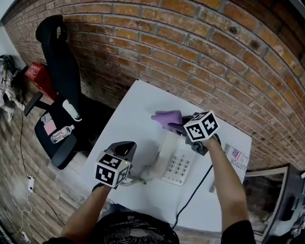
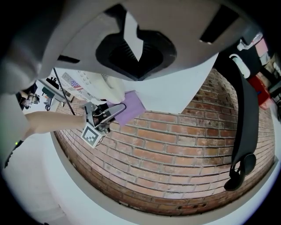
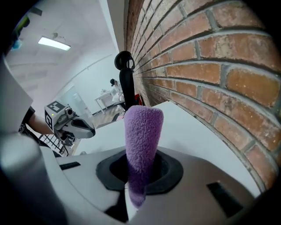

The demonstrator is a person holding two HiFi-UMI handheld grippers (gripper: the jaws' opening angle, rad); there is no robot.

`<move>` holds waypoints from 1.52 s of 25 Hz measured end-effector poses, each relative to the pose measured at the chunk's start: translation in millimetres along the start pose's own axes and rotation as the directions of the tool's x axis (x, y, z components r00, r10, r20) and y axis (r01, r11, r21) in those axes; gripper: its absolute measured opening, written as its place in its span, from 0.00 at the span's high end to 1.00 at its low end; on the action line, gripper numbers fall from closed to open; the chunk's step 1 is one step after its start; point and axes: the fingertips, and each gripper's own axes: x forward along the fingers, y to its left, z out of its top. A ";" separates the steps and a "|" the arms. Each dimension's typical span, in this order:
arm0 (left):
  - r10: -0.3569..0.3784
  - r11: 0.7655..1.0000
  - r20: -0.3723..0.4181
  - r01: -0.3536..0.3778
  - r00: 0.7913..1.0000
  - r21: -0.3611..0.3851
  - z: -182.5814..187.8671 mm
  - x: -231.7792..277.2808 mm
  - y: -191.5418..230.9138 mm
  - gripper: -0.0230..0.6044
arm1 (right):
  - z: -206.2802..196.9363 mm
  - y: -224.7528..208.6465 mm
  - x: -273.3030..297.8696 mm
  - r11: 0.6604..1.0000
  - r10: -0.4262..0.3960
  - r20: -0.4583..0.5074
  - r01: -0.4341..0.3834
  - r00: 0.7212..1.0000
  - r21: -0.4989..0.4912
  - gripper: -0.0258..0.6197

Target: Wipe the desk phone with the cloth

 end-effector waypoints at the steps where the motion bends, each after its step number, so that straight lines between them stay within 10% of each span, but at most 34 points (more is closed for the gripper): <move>1: -0.001 1.000 -0.001 0.001 1.000 0.001 -0.5 0.8 -1.5 0.96 | -1.4 -1.0 -1.4 1.000 0.002 -0.002 -0.002 1.000 0.005 0.89; 38: -0.106 0.993 -0.007 0.106 0.994 0.061 2.9 25.6 -59.3 0.96 | -83.6 -35.1 -89.4 0.976 -0.192 -0.013 0.192 0.981 0.100 0.89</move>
